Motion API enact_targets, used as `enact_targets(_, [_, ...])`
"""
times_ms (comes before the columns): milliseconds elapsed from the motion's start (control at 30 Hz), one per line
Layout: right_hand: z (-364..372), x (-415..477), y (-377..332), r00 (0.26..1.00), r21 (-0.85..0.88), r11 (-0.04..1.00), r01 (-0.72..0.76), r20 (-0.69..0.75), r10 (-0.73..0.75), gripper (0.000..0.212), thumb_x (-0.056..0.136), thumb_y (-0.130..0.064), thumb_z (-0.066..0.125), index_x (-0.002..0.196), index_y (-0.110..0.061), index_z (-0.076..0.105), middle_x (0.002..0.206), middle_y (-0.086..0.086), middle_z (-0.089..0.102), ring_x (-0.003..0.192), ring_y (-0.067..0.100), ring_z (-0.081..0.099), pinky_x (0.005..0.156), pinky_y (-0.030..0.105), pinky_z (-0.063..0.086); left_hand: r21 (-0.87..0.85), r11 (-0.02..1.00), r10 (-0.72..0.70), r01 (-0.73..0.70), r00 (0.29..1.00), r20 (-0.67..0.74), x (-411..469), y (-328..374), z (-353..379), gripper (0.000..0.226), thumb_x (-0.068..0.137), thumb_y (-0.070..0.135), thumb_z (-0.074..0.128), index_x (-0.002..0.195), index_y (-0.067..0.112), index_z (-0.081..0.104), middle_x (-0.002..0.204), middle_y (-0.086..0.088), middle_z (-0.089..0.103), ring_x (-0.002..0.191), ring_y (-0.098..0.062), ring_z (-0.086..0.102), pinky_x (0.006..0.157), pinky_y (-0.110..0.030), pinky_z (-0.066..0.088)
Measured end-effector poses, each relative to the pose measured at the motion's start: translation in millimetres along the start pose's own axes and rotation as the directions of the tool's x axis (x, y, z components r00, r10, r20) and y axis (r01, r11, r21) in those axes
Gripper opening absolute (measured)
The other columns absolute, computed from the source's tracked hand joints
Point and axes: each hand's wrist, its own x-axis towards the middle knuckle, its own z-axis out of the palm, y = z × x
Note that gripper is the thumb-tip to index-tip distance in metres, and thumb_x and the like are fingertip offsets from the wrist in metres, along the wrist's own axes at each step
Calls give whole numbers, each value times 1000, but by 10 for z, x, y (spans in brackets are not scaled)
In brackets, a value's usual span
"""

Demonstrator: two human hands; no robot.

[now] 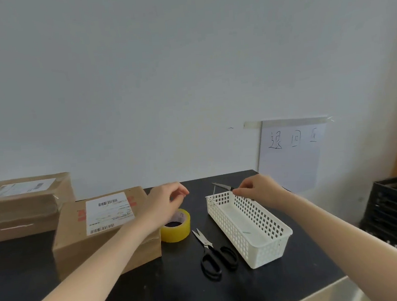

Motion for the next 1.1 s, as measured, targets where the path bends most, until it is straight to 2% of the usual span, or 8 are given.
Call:
enact_targets(133, [-63, -77, 212, 999, -37, 999, -35, -4, 35, 34, 91, -46, 60, 97, -16, 72, 93, 1, 70, 90, 20, 66, 78, 34, 54, -31, 999, 14, -13, 999, 44, 84, 98, 228, 19, 94, 19, 52, 101, 31, 66, 100, 16, 65, 94, -1, 59, 84, -26, 50])
enact_targets(233, [-90, -106, 364, 997, -52, 996, -71, -12, 70, 32, 90, -46, 60, 95, -16, 72, 87, -2, 68, 86, 18, 65, 73, 29, 51, -50, 998, 40, -37, 997, 66, 122, 168, 370, 19, 94, 18, 52, 99, 30, 66, 99, 16, 65, 91, -1, 59, 80, -24, 50])
enact_targets(400, [-107, -104, 536, 995, -96, 990, -99, -7, 99, 32, 89, -47, 61, 92, -17, 72, 82, -3, 67, 73, 11, 59, 62, 23, 45, -68, 997, 45, -40, 996, 77, 146, 226, 532, 19, 93, 17, 53, 100, 28, 67, 99, 17, 65, 92, 2, 58, 83, -21, 49])
enact_targets(500, [-72, -77, 591, 995, -152, 984, -91, 17, 94, 29, 89, -48, 60, 86, -20, 69, 84, -3, 68, 79, 14, 63, 69, 27, 49, -69, 997, 40, -34, 996, 82, 148, 211, 589, 19, 93, 18, 53, 99, 31, 66, 98, 18, 65, 92, 3, 58, 83, -21, 49])
enact_targets(600, [-26, -62, 616, 995, -219, 972, -81, 36, 91, 31, 89, -49, 58, 89, -19, 69, 87, -3, 69, 82, 14, 64, 71, 28, 51, -61, 998, 29, -23, 995, 93, 143, 177, 611, 20, 93, 18, 53, 98, 32, 66, 99, 18, 64, 93, 3, 58, 83, -19, 48])
enact_targets(733, [24, -40, 646, 995, -306, 948, -84, 25, 96, 35, 87, -53, 58, 89, -20, 69, 82, -4, 66, 73, 14, 61, 60, 26, 46, -64, 998, 25, -19, 996, 85, 125, 140, 596, 20, 94, 16, 53, 99, 30, 66, 99, 17, 65, 93, 3, 58, 78, -10, 43])
enact_targets(933, [99, -6, 639, 995, -335, 937, -94, 2, 100, 36, 86, -55, 58, 88, -22, 68, 81, -5, 65, 71, 13, 61, 56, 24, 42, -30, 1000, 4, -1, 995, 95, 108, 42, 542, 20, 94, 18, 52, 99, 32, 65, 101, 16, 65, 94, -1, 59, 86, -23, 50])
enact_targets(1100, [130, 12, 612, 996, -324, 942, -86, 0, 91, 36, 85, -56, 57, 89, -21, 67, 83, -6, 65, 75, 15, 63, 60, 28, 46, -18, 1000, 12, -10, 996, 85, 86, 4, 487, 21, 94, 18, 52, 98, 33, 65, 100, 16, 65, 94, -1, 60, 86, -25, 50])
